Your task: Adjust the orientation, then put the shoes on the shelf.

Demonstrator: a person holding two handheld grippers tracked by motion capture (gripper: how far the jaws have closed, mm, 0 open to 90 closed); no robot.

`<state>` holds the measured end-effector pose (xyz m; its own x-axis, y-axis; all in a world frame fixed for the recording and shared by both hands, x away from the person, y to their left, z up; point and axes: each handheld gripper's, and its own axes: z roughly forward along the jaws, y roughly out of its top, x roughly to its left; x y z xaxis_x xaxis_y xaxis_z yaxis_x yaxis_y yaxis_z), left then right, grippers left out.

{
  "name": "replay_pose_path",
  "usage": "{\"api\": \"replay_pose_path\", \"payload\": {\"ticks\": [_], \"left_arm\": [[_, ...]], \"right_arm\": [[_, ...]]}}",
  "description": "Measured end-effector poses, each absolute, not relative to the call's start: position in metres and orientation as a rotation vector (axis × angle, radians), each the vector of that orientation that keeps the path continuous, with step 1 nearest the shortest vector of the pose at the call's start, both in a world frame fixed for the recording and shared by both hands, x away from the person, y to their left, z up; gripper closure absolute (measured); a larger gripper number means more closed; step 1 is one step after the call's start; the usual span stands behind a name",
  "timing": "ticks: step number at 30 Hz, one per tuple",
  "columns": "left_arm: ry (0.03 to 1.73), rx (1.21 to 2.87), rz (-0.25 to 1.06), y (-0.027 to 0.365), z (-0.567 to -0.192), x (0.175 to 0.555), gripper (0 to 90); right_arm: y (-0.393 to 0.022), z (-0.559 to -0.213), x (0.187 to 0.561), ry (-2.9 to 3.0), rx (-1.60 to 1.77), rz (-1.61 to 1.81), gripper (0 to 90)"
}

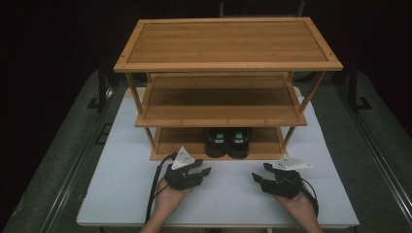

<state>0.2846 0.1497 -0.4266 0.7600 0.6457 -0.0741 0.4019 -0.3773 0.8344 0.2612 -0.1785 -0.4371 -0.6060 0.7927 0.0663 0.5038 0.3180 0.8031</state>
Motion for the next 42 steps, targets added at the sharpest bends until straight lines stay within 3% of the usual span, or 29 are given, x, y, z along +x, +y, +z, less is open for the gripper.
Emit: {"api": "replay_pose_path", "payload": {"ticks": [18,42], "left_arm": [[0.797,2.020,0.329,0.167,-0.421,0.275,41.6],[0.819,2.017,0.336,0.190,-0.422,0.265,34.2]], "right_arm": [[-0.192,-0.439,0.255,2.251,1.181,1.177,36.0],[-0.211,-0.442,0.241,2.240,1.209,1.178,33.5]]}}
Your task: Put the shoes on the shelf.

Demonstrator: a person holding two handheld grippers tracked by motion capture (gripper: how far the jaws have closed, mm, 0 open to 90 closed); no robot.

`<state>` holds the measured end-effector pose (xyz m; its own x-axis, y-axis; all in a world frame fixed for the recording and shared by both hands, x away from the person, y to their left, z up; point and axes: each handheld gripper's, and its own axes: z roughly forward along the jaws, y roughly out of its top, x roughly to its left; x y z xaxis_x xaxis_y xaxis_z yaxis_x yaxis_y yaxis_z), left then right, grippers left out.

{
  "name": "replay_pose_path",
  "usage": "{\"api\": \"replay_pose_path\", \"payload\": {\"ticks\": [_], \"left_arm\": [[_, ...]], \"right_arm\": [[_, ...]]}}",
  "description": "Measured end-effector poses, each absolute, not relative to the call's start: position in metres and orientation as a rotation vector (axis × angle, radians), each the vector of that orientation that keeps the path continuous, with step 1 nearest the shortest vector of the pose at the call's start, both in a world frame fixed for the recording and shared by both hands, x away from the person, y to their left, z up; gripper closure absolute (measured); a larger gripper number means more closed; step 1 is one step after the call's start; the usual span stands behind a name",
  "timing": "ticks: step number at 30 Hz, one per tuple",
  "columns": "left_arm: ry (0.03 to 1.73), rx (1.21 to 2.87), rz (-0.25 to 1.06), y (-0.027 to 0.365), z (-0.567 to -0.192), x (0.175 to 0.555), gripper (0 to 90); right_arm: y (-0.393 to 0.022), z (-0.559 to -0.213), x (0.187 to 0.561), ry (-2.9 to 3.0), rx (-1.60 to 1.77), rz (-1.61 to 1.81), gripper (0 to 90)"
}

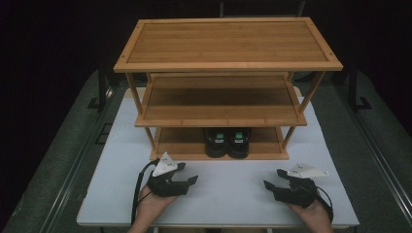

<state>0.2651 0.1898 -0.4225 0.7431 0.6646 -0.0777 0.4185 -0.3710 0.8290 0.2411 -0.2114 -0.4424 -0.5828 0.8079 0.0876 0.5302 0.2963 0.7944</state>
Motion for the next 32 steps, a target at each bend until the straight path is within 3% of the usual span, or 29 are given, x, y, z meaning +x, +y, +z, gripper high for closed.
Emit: {"api": "replay_pose_path", "payload": {"ticks": [23,32], "left_arm": [[0.825,2.024,0.339,0.205,-0.426,0.254,29.8],[0.847,2.001,0.338,0.214,-0.433,0.245,24.9]], "right_arm": [[-0.229,-0.445,0.222,2.241,1.214,1.156,31.7],[-0.233,-0.449,0.212,2.198,1.218,1.192,27.0]]}}
